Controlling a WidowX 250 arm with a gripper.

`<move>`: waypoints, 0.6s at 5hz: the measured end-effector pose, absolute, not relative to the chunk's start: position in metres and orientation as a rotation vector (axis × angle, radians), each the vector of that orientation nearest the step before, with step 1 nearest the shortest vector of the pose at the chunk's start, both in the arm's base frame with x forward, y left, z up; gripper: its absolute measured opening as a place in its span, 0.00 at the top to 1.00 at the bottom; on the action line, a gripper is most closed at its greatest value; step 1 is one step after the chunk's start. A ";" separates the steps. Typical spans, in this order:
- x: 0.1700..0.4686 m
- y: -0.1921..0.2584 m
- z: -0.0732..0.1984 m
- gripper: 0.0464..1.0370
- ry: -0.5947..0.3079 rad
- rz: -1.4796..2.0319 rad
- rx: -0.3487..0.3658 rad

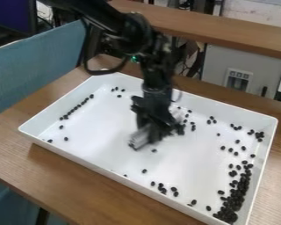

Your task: Sweep into pile

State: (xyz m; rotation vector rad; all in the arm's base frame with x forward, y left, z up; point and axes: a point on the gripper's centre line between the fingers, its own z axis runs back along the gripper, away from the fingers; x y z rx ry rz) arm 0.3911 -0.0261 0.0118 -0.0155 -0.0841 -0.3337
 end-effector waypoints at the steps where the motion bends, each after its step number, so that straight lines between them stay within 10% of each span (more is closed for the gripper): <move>1: 0.374 -0.082 0.011 0.65 -0.074 -0.501 -0.023; 3: 0.353 -0.141 0.024 0.65 -0.076 -0.597 -0.068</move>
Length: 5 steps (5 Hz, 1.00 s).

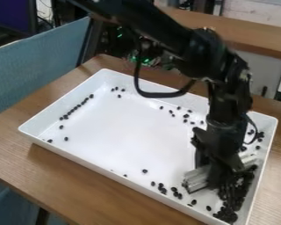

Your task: Sweep into pile

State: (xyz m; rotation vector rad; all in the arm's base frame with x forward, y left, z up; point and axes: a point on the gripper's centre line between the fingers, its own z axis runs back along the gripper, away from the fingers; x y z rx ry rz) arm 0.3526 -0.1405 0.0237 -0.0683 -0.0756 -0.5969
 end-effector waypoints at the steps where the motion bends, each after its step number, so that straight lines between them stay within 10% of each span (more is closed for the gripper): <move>1: 0.359 -0.122 0.041 0.65 -0.122 -0.540 -0.072; 5: 0.393 0.088 0.050 0.65 -0.152 0.075 0.068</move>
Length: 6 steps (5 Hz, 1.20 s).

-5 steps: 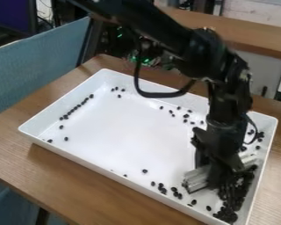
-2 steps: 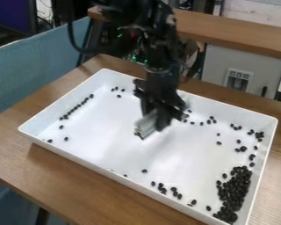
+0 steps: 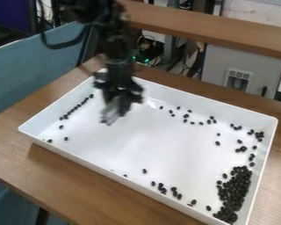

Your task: Sweep into pile

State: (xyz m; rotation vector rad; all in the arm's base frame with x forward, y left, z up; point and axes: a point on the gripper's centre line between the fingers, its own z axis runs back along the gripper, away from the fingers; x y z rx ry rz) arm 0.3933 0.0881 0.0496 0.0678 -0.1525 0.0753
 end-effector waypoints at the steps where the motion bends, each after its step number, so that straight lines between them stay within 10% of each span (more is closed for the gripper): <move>1: 0.408 0.127 0.038 0.65 -0.155 0.122 0.064; 6: 0.429 0.151 0.018 0.65 -0.088 0.102 0.099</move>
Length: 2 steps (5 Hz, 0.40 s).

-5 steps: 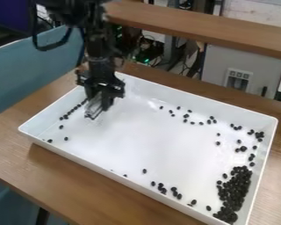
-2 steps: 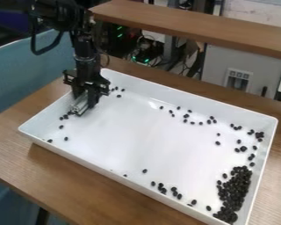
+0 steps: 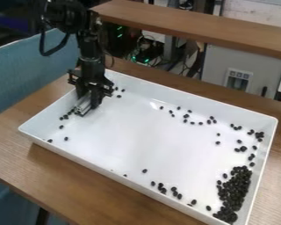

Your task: Sweep into pile

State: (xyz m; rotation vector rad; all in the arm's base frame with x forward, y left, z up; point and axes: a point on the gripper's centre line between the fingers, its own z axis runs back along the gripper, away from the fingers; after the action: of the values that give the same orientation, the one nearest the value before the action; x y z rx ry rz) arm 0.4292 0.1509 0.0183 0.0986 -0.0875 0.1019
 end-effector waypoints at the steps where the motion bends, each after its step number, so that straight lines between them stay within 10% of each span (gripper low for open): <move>1: 0.436 0.136 0.017 0.65 -0.100 0.058 0.090; 2: 0.441 0.110 0.015 0.65 -0.097 0.003 0.075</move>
State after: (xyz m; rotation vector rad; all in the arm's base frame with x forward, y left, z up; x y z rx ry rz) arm 0.4410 0.1095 0.0146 0.0750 -0.0968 0.0033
